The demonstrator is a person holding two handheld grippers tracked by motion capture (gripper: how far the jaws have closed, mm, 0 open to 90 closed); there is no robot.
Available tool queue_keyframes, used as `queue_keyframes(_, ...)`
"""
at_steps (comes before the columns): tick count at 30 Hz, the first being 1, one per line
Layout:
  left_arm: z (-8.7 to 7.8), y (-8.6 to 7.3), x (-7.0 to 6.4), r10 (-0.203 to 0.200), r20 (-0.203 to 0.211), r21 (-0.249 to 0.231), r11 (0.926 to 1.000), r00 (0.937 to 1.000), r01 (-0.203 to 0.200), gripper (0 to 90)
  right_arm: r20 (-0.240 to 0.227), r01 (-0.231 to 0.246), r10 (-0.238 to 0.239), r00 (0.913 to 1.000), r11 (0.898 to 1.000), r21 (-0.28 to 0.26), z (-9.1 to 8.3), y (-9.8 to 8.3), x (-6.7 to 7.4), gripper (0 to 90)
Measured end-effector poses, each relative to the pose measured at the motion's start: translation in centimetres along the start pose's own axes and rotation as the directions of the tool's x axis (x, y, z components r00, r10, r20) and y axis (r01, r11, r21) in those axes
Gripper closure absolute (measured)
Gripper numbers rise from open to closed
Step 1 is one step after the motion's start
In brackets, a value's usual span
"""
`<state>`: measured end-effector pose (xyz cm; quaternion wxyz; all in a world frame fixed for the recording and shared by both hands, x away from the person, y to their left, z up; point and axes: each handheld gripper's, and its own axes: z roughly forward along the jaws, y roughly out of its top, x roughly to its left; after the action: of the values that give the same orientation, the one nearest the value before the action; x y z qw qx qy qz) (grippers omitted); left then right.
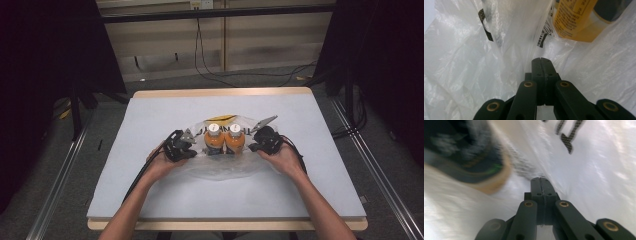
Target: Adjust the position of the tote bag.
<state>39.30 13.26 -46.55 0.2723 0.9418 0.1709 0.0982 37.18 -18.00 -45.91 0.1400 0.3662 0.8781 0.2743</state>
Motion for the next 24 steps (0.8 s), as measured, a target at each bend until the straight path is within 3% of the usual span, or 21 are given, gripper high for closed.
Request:
queue_keyframes(2,0.0,0.2,-0.3,0.026,-0.02,0.025,0.9994,0.9995,-0.025,90.0,0.03,-0.004,0.003,0.9996,0.999,0.04,0.1,-0.2,-0.2,90.0)
queue_keyframes(4,-0.1,0.4,-0.5,0.063,-0.042,0.053,0.9968,0.9971,-0.061,90.0,0.03,-0.01,0.007,0.9995,0.998,0.07,0.3,-0.8,-0.6,90.0)
queue_keyframes(5,-0.1,0.4,-0.6,0.059,-0.045,0.057,0.9968,0.9972,-0.057,90.0,0.02,-0.019,0.018,0.9996,0.998,0.064,0.2,-1.0,-0.9,90.0)
queue_keyframes(6,-0.1,0.4,-0.5,0.067,-0.053,0.058,0.9963,0.9964,-0.064,90.0,0.044,-0.013,0.01,0.999,0.997,0.073,0.0,-1.2,-1.0,90.0)
queue_keyframes(7,-0.1,0.3,-0.6,0.07,-0.06,0.058,0.9961,0.9958,-0.067,90.0,0.091,0.02,-0.029,0.9954,0.995,0.099,-0.2,-1.2,-0.9,90.0)
queue_keyframes(8,-0.2,0.3,-0.5,0.074,-0.057,0.065,0.9954,0.9956,-0.071,90.0,0.088,0.034,-0.044,0.9952,0.993,0.114,-0.3,-1.3,-0.9,90.0)
queue_keyframes(13,-0.6,-0.6,0.3,0.05,-0.059,0.058,0.9972,0.997,-0.047,90.0,0.095,0.022,-0.035,0.9948,0.991,0.133,-1.2,-2.4,-1.8,90.0)
queue_keyframes(17,-1.0,-1.4,1.0,0.022,-0.06,0.05,0.9986,0.9979,-0.019,90.0,0.141,0.008,-0.03,0.9896,0.988,0.155,-1.9,-3.4,-2.3,90.0)
queue_keyframes(18,-1.0,-1.6,1.0,0.022,-0.068,0.046,0.9988,0.9975,-0.019,90.0,0.163,0.019,-0.047,0.9856,0.985,0.169,-2.1,-3.7,-2.5,90.0)
queue_keyframes(20,-1.1,-1.7,1.2,0.022,-0.062,0.047,0.9987,0.9978,-0.019,90.0,0.166,-0.005,-0.023,0.9859,0.986,0.167,-2.6,-4.4,-2.7,90.0)
queue_keyframes(21,-1.2,-1.7,1.2,0.023,-0.064,0.051,0.9985,0.9977,-0.02,90.0,0.188,0.02,-0.054,0.9807,0.984,0.179,-2.7,-4.6,-2.8,90.0)
queue_keyframes(24,-1.3,-2.0,1.1,0.021,-0.08,0.046,0.9988,0.9966,-0.018,90.0,0.2,-0.013,-0.022,0.9795,0.985,0.173,-3.1,-5.2,-3.4,90.0)
